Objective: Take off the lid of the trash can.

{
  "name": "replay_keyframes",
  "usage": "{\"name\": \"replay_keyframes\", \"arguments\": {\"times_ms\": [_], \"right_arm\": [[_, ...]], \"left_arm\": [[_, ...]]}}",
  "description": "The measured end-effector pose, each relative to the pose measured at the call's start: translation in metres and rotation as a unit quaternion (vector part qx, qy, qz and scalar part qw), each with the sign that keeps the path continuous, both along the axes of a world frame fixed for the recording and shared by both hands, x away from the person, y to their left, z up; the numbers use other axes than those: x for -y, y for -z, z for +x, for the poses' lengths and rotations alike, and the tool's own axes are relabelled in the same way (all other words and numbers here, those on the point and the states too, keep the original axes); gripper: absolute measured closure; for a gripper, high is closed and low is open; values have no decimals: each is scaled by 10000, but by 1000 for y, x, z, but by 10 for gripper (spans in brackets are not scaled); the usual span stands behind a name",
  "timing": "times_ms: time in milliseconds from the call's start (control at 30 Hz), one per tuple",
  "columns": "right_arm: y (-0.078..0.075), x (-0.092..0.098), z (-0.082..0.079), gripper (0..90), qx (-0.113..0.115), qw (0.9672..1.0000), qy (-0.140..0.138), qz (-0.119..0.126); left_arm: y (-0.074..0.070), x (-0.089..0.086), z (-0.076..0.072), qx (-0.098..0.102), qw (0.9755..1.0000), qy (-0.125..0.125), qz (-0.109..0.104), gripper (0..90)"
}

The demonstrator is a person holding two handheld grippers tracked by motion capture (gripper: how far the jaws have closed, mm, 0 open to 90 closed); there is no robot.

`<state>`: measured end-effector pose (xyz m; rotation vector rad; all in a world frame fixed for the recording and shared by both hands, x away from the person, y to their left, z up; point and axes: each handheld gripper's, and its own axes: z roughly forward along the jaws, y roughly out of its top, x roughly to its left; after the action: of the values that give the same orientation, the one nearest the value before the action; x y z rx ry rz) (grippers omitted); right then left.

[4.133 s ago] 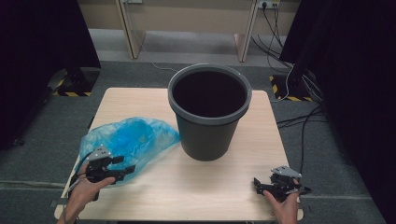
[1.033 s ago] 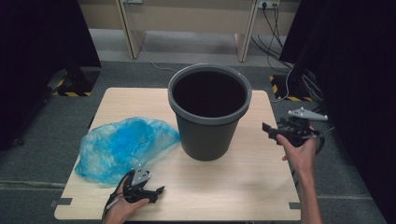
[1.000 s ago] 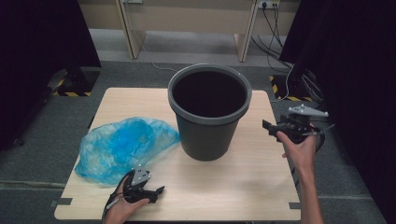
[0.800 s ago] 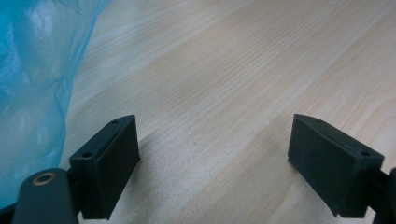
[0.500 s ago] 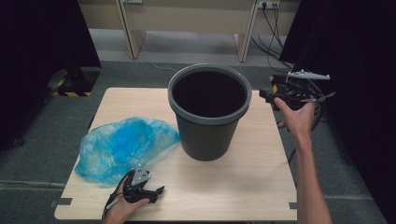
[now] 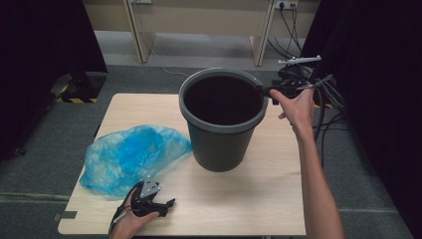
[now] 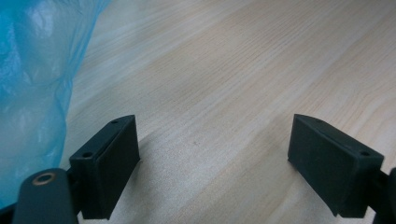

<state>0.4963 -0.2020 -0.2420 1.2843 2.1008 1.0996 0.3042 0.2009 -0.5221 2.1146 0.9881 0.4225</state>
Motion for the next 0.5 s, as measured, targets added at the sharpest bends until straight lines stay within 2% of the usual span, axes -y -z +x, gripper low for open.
{"name": "replay_keyframes", "arguments": {"times_ms": [100, 233, 267, 400, 500], "right_arm": [[2, -6, 7, 448, -184, 9996, 66, -203], [2, -11, 11, 501, -374, 9989, 74, -277], [1, -15, 13, 529, -477, 9981, 62, -390], [1, -18, 15, 557, -560, 9967, 155, -562], [4, -21, 18, 591, -716, 9949, 179, -694]], "left_arm": [[0, 0, 0, 1, 10000, 4, -2, 153], [0, 0, 0, 0, 10000, 5, -3, 153], [0, 0, 0, 0, 10000, 6, -2, 153], [0, 0, 0, 0, 10000, 7, -2, 153], [0, 0, 0, -1, 10000, 9, -1, 153]]}}
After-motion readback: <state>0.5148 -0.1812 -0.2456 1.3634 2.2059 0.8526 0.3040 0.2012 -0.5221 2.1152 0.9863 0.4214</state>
